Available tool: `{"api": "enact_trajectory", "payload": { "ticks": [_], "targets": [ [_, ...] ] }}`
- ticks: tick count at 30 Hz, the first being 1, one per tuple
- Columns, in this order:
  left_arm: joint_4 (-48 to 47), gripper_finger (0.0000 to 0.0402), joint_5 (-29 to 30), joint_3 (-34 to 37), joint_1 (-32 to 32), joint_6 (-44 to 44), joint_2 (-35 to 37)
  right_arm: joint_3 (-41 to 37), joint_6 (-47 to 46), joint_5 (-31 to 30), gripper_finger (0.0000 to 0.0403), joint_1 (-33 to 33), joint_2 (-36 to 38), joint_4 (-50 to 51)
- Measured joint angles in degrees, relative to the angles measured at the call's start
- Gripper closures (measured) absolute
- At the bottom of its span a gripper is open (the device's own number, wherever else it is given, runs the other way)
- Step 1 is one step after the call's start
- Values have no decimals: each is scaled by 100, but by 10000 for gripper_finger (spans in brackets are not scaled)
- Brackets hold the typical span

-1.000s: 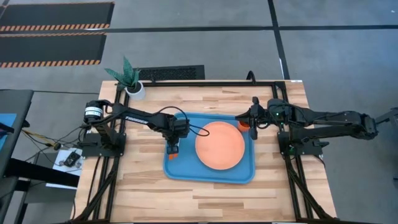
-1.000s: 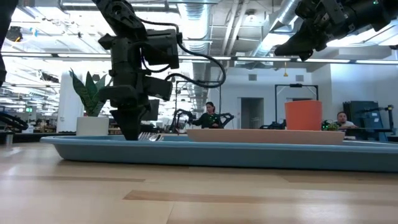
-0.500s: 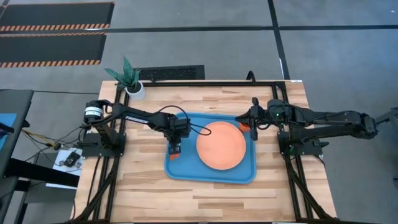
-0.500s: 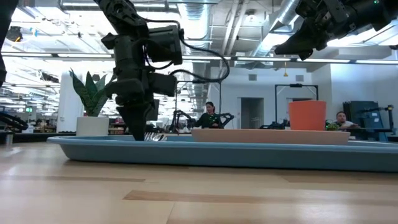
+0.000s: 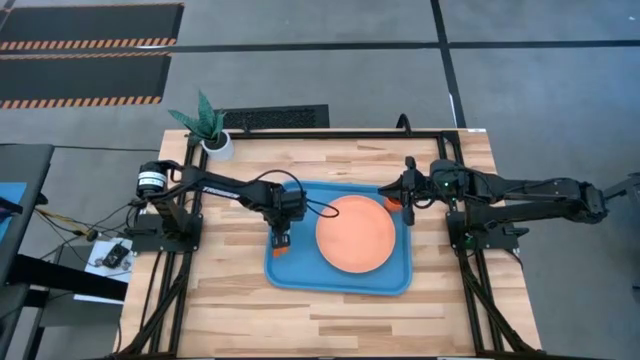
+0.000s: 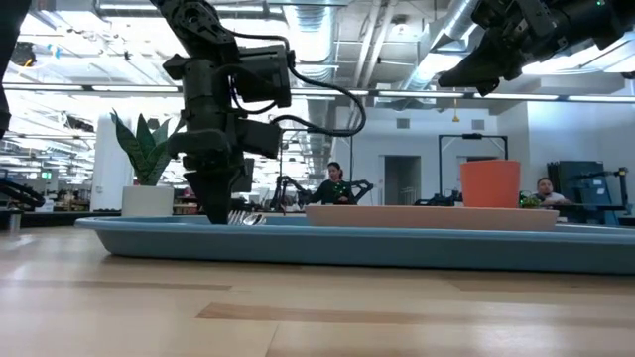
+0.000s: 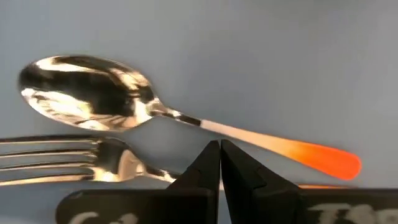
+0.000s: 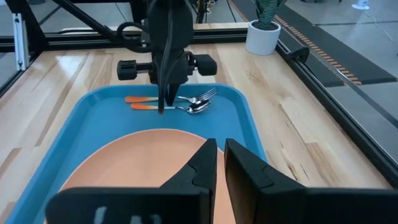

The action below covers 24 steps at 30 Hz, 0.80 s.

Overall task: Pick and place plate/cup/fork/spoon on tray
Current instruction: Put the orange spoon on the right of the orange plate on the blue tray, then adjust the blue serving tray

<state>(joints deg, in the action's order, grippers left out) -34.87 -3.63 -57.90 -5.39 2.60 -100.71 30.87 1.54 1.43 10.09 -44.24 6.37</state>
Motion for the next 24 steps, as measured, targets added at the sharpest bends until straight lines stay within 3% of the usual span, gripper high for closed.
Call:
{"api": "enact_trajectory", "payload": {
  "ticks": [14,19,24],
  "targets": [
    [50,401,-196,-49,18,-51,54,0,-16,0,349,0,5,35],
    [180,401,-370,52,15,-50,715,233,-21,-16,355,-183,58,678],
    [781,401,-729,726,46,225,1592,516,-397,-293,391,-873,35,1653]
  ]
}}
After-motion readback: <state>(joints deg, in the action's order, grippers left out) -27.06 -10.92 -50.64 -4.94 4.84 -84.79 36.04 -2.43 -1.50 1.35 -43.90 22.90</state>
